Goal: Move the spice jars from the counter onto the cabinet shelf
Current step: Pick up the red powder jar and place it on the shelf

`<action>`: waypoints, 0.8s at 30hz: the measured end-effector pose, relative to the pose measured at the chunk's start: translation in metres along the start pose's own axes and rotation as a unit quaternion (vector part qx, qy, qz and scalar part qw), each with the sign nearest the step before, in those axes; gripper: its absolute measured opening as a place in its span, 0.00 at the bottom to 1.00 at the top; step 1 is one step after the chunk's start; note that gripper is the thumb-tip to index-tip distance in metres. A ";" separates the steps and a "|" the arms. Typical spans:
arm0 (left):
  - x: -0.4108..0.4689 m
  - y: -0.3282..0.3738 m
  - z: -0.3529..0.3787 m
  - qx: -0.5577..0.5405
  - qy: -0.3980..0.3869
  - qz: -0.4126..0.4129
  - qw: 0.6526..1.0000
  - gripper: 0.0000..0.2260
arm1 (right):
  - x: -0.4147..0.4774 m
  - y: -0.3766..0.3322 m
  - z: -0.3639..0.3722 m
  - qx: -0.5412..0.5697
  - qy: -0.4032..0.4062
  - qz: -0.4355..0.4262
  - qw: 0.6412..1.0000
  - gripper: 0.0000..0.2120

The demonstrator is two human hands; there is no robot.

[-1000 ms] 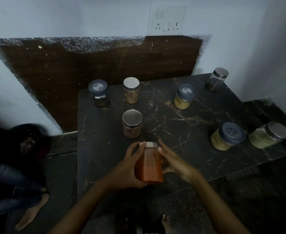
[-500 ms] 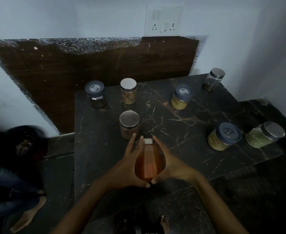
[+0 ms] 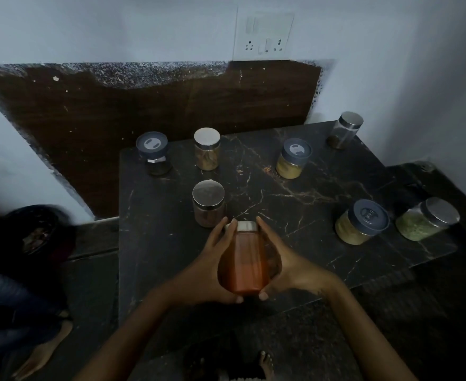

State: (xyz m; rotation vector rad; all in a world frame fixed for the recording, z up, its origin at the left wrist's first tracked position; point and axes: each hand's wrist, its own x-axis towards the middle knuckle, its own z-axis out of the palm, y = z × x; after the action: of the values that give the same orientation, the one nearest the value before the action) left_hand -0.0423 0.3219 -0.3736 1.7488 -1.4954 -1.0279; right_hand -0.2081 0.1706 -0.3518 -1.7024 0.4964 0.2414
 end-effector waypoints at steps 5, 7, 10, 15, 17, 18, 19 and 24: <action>0.003 0.007 0.006 0.064 0.014 -0.025 0.998 0.61 | 0.003 -0.002 0.010 -0.043 0.039 -0.010 0.998 0.61; 0.004 0.008 0.007 0.057 0.034 -0.017 0.998 0.60 | 0.002 -0.003 0.009 -0.068 0.036 -0.025 0.997 0.62; 0.002 0.007 0.001 0.005 0.042 -0.014 0.999 0.59 | -0.004 -0.006 -0.002 -0.016 0.014 -0.031 0.999 0.61; -0.001 0.008 -0.004 -0.030 0.022 -0.006 0.999 0.57 | -0.006 -0.005 -0.008 0.099 0.001 -0.012 0.995 0.55; -0.001 0.009 -0.003 -0.048 0.015 -0.014 0.999 0.56 | -0.004 -0.001 -0.007 0.122 -0.002 -0.002 0.993 0.54; 0.000 0.009 -0.003 -0.050 0.008 -0.019 0.999 0.57 | -0.003 0.000 -0.006 0.114 0.003 -0.002 0.994 0.54; 0.000 0.010 -0.003 -0.041 0.000 -0.025 0.999 0.58 | -0.002 0.000 -0.005 0.100 0.010 -0.003 0.995 0.54; 0.005 0.018 0.005 0.043 0.017 -0.022 0.999 0.59 | 0.007 -0.002 0.007 0.057 0.058 -0.007 0.997 0.54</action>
State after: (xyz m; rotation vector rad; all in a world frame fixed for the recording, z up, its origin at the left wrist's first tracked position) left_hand -0.0550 0.3137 -0.3615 1.8567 -1.5060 -0.9640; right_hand -0.2006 0.1765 -0.3543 -1.6141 0.5730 0.1034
